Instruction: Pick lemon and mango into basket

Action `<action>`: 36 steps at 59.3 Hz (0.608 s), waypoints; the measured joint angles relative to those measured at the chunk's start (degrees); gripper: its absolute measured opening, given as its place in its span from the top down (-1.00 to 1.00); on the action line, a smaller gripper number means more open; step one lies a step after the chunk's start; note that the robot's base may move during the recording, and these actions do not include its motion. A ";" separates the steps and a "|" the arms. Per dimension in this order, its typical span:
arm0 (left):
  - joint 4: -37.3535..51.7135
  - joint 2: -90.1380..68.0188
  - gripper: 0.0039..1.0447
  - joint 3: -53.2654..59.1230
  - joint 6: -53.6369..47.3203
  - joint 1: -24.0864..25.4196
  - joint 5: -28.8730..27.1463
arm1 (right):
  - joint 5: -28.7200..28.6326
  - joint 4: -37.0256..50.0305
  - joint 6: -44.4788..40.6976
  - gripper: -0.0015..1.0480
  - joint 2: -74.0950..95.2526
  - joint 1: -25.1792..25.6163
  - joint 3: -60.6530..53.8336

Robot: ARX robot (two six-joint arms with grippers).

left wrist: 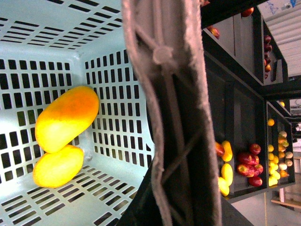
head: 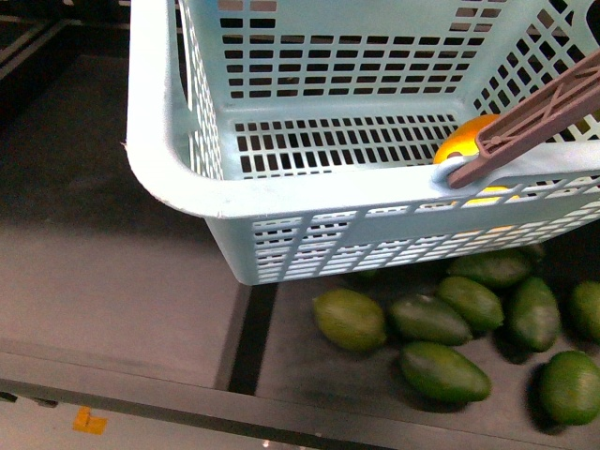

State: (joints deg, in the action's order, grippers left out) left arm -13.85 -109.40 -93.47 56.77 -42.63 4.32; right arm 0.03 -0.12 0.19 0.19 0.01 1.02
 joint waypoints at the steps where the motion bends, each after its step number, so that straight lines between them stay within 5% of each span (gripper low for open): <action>1: 0.00 0.00 0.92 0.00 0.00 0.00 0.00 | 0.02 0.00 -0.02 -0.83 0.00 0.00 0.00; 34: -0.02 0.11 0.92 0.00 -0.70 0.44 -0.63 | -0.24 0.02 -0.02 -0.83 0.00 0.09 -0.04; 36: -1.25 -0.33 0.92 -0.63 1.86 -0.28 -7.04 | -0.24 0.02 -0.02 -0.83 0.00 0.09 -0.04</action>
State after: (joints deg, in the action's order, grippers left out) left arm -15.09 -109.73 -94.11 58.63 -42.92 -2.72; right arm -0.21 -0.10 0.16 0.19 0.10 0.97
